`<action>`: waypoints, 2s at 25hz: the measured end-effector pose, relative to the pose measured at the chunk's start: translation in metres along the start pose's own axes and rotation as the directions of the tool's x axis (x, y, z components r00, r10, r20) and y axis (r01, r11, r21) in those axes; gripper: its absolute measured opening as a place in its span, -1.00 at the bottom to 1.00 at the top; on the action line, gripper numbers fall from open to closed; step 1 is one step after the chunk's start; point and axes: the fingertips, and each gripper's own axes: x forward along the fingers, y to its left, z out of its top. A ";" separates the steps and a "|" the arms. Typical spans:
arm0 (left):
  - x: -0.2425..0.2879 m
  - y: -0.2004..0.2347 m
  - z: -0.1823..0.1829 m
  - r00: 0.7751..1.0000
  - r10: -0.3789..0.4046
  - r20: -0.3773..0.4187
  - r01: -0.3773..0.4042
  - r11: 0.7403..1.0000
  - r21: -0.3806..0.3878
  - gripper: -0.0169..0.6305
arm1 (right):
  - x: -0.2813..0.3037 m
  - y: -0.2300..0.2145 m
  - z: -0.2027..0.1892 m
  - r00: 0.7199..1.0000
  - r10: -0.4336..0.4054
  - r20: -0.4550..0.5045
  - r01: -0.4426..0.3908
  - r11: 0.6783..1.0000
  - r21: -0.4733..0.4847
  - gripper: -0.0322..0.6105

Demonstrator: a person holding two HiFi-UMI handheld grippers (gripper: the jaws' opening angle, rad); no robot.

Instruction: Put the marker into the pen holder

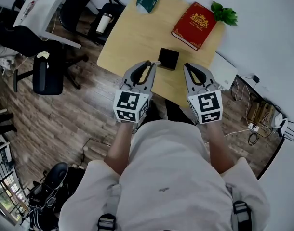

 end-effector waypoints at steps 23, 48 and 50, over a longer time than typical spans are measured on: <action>0.079 -0.013 -0.050 0.983 0.140 -0.120 -0.156 0.978 -0.135 -0.75 | 0.040 -0.050 -0.038 0.971 0.233 -0.054 -0.235 0.972 -0.027 -0.89; 0.110 -0.011 -0.098 0.966 0.159 -0.203 -0.195 0.965 -0.174 -0.75 | 0.053 -0.046 -0.056 0.952 0.291 -0.091 -0.295 0.955 -0.035 -0.89; 0.112 -0.011 -0.101 0.965 0.156 -0.209 -0.194 0.966 -0.174 -0.75 | 0.055 -0.044 -0.057 0.951 0.295 -0.096 -0.300 0.953 -0.034 -0.89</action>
